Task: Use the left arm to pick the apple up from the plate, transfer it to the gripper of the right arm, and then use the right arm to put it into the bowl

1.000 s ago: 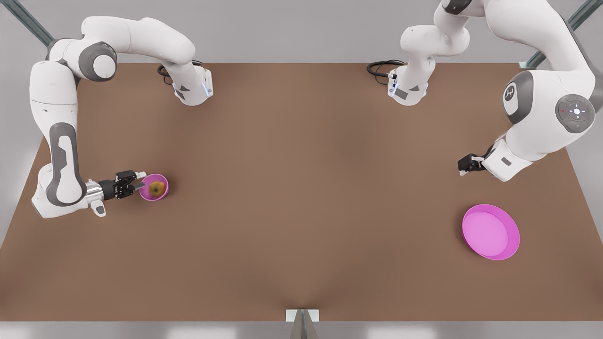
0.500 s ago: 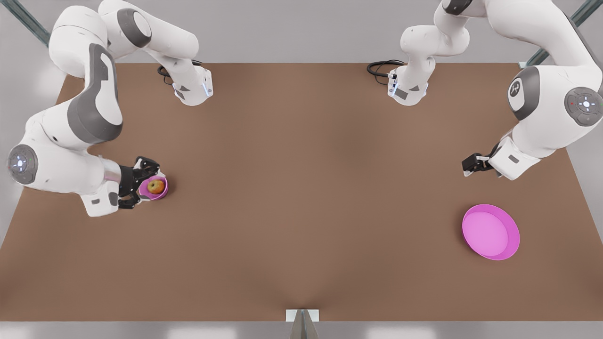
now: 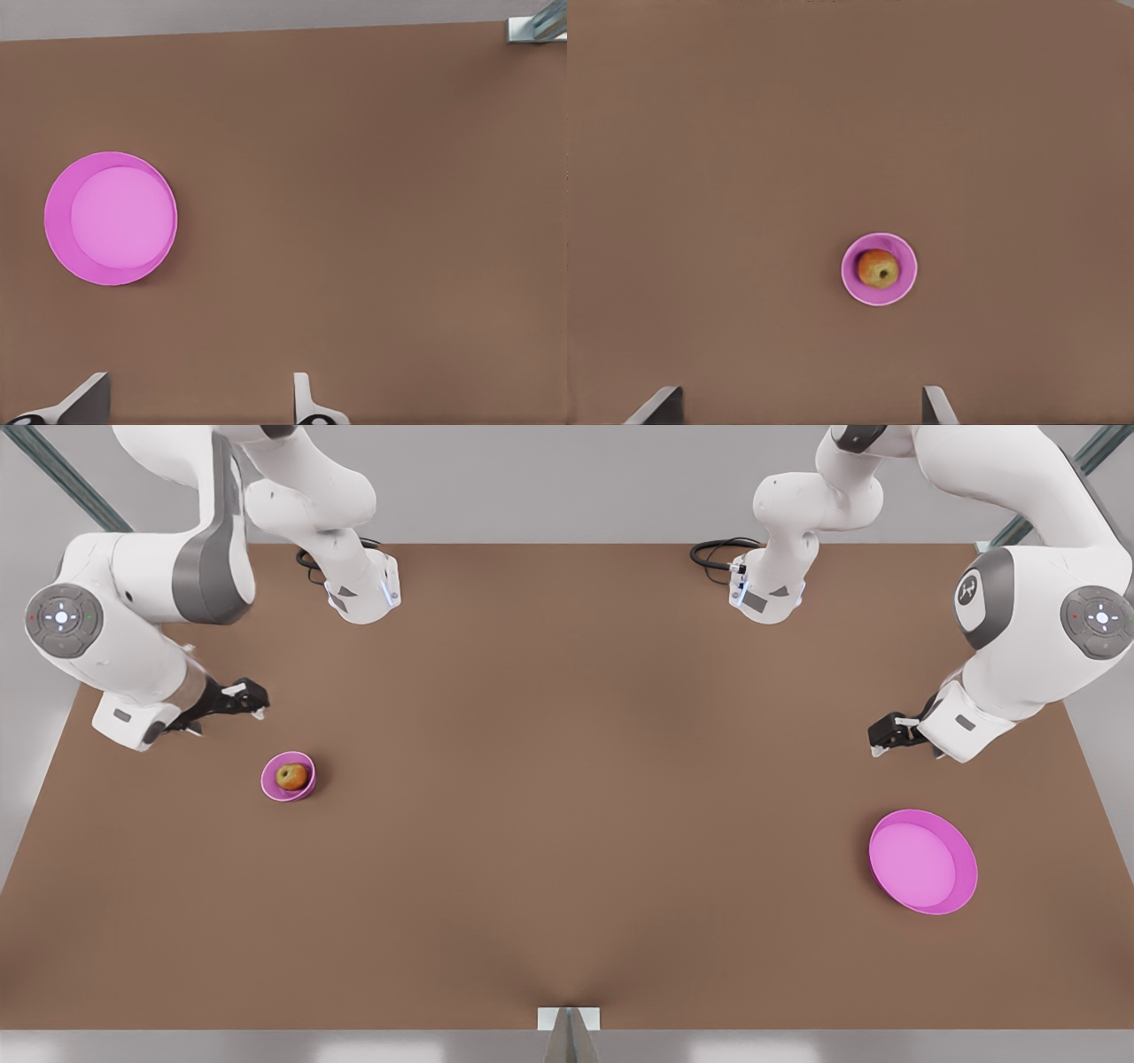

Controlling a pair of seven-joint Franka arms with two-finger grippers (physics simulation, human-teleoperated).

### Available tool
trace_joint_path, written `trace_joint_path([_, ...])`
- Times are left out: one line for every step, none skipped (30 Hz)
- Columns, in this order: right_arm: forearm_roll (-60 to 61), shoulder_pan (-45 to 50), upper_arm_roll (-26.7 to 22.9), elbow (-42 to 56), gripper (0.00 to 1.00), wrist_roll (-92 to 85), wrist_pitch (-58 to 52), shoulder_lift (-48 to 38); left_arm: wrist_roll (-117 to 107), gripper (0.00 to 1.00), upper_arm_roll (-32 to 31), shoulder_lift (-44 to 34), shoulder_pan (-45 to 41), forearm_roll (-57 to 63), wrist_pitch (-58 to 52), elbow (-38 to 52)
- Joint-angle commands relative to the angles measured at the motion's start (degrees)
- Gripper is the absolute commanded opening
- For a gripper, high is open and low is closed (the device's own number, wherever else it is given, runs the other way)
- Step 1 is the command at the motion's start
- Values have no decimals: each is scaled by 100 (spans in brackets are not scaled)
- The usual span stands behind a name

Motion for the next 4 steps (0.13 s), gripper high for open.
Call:
trace_joint_path([263, 224, -86, -33, 100, 1663, 373, -25, -16, 100, 0, -7, 1, 3, 0, 3])
trace_joint_path([263, 224, -77, -33, 100, 1680, 364, -25, -16, 100, 0, -7, 1, 3, 0, 3])
trace_joint_path([263, 224, -77, -24, 100, 1698, 346, -34, -16, 100, 0, -7, 1, 12, 0, 3])
trace_joint_path([263, 224, -77, -24, 100, 1663, 346, -25, -16, 100, 0, -7, 1, 12, 0, 3])
